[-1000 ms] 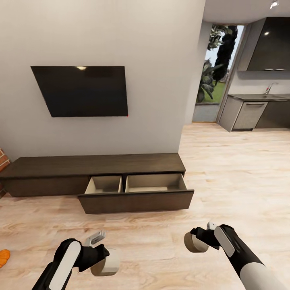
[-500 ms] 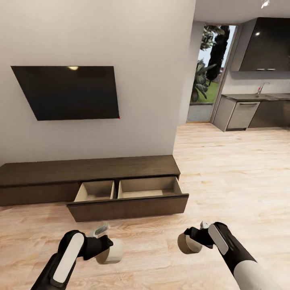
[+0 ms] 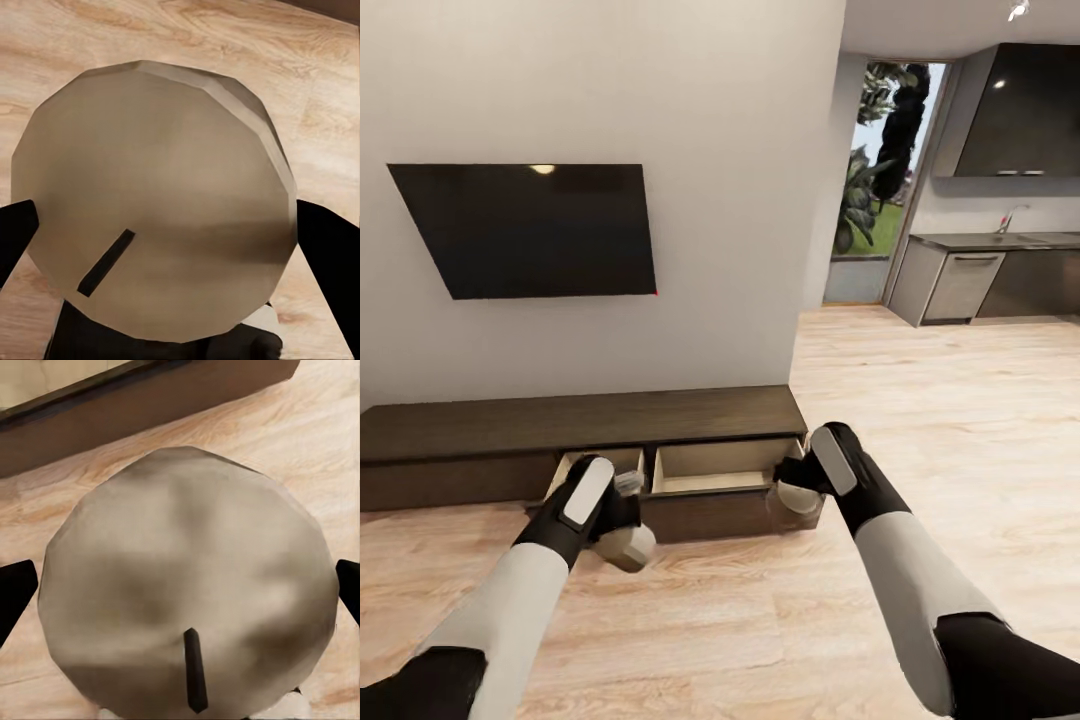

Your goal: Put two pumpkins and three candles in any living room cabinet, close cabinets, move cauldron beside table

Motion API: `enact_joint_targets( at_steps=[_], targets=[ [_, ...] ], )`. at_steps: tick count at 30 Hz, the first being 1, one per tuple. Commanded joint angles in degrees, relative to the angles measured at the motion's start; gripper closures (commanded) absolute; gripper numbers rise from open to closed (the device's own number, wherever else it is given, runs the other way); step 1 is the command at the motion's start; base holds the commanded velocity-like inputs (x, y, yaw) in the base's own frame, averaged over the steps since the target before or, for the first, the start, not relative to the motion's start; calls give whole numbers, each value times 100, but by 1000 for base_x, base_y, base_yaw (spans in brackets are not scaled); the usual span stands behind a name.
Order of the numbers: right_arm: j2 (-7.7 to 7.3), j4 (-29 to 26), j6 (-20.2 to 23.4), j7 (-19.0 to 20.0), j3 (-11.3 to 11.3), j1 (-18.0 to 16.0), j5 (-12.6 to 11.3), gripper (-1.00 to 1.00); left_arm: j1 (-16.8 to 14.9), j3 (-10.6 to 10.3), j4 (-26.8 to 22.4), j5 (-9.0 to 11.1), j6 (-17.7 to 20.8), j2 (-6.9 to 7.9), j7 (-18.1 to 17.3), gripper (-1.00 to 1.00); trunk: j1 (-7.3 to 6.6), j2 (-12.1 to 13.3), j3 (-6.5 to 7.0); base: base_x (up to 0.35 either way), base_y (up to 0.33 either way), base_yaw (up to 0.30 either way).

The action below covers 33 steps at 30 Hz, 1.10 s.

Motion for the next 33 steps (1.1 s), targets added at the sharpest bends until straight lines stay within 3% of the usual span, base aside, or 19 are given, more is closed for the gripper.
enact_joint_targets(
  at_steps=[1,4,7,9,17,33],
  targets=[
    [57,106,11,-31,-1,-171,4,100,-185,1,285,-18,6,-47,1,100,-1,-1,-2,0,0,0],
    [253,813,-16,-107,-3,-797,4,100,-647,15,886,-14,1,-146,-9,100,-1,-1,-2,0,0,0],
    [323,1596,-25,-148,-9,-1268,-4,100,-777,22,1035,-17,5,-184,-17,100,-1,-1,-2,0,0,0],
    [359,1853,-22,-158,-11,-1398,-8,100,-804,22,1066,-17,3,-201,-18,100,-1,-1,-2,65,0,0],
    [396,2037,5,-163,7,-1464,12,100,-833,12,1087,-33,-12,-292,17,100,-1,-1,-2,281,0,0],
    [396,2075,-21,-172,31,-1454,56,100,-849,1,1079,-92,-17,-323,27,100,-1,-1,-2,229,0,0]
  ],
)
